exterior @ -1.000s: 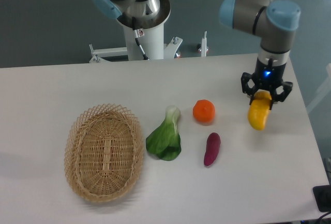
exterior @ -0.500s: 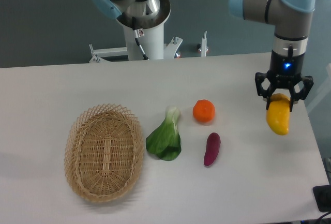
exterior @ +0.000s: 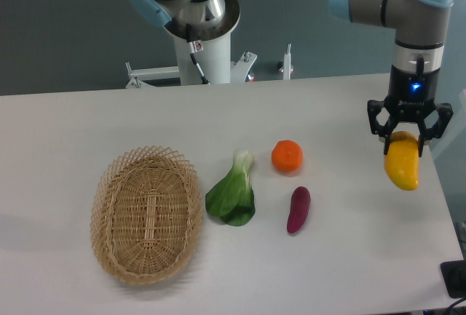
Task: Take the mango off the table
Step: 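Lift the held mango up off the table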
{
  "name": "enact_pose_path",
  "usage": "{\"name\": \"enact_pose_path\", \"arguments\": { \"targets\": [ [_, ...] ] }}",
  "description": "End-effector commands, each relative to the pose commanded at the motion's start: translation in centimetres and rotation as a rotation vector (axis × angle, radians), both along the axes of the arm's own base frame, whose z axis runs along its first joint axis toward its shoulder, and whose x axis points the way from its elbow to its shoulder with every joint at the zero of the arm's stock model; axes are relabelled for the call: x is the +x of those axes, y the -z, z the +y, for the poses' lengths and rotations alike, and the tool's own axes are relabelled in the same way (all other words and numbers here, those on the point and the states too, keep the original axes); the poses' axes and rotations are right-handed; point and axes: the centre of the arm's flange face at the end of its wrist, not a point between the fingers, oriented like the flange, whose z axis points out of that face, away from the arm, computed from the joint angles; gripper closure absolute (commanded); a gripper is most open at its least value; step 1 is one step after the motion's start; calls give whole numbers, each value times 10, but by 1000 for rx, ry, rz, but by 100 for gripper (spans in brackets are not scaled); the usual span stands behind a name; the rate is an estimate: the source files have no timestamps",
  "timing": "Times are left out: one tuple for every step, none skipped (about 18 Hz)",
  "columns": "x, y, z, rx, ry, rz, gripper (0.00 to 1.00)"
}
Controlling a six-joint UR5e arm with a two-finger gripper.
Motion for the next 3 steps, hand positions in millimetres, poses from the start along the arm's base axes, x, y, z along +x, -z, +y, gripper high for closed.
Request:
{"name": "enact_pose_path", "arguments": {
  "targets": [
    [1, -1, 2, 2, 2, 1, 52],
    [1, -2, 3, 1, 3, 4, 52],
    [1, -2, 4, 1, 5, 2, 52]
  ]
}}
